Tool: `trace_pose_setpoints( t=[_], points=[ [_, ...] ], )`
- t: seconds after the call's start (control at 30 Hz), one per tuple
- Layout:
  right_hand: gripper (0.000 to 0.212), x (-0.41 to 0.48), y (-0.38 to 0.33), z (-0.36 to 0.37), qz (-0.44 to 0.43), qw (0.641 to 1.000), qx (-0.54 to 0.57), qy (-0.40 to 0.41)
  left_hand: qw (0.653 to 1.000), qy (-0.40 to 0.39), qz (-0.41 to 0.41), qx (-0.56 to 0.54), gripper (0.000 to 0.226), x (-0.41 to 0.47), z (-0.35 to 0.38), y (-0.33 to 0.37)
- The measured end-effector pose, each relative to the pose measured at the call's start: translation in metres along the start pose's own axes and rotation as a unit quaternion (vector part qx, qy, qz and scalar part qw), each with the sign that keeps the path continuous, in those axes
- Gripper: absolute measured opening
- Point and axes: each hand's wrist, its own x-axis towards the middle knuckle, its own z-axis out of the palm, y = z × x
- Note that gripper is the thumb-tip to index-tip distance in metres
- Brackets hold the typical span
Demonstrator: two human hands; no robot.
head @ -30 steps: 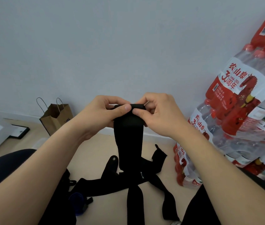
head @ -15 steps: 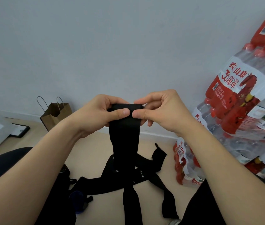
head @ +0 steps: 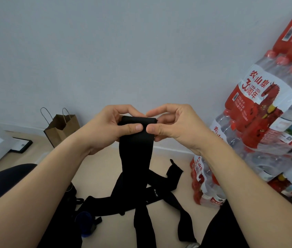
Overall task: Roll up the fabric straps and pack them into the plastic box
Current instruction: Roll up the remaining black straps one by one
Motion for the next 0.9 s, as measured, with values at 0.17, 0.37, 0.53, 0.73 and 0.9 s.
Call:
trace_pose_setpoints(
  t=[0.17, 0.37, 0.53, 0.73, 0.9],
  points=[
    [0.023, 0.001, -0.001, 0.008, -0.061, 0.995, -0.045, 0.065, 0.999, -0.019, -0.044, 0.001, 0.042, -0.001, -0.003, 0.006],
    [0.016, -0.001, -0.003, 0.009, -0.03, 0.999, -0.033, 0.024, 0.999, 0.005, -0.025, 0.035, 0.027, -0.005, -0.005, 0.008],
    [0.019, 0.001, -0.004, 0.004, -0.013, 0.996, -0.075, 0.055, 0.999, 0.037, 0.019, 0.023, 0.023, -0.003, 0.002, 0.005],
    [0.024, 0.001, -0.001, -0.001, -0.058, 0.986, -0.132, 0.079, 0.997, -0.008, -0.028, 0.07, 0.016, -0.004, 0.0, 0.007],
    [0.031, 0.001, -0.006, 0.0, -0.019, 0.997, -0.046, 0.066, 0.997, 0.037, 0.051, 0.048, 0.032, -0.001, 0.007, 0.002]
  ],
)
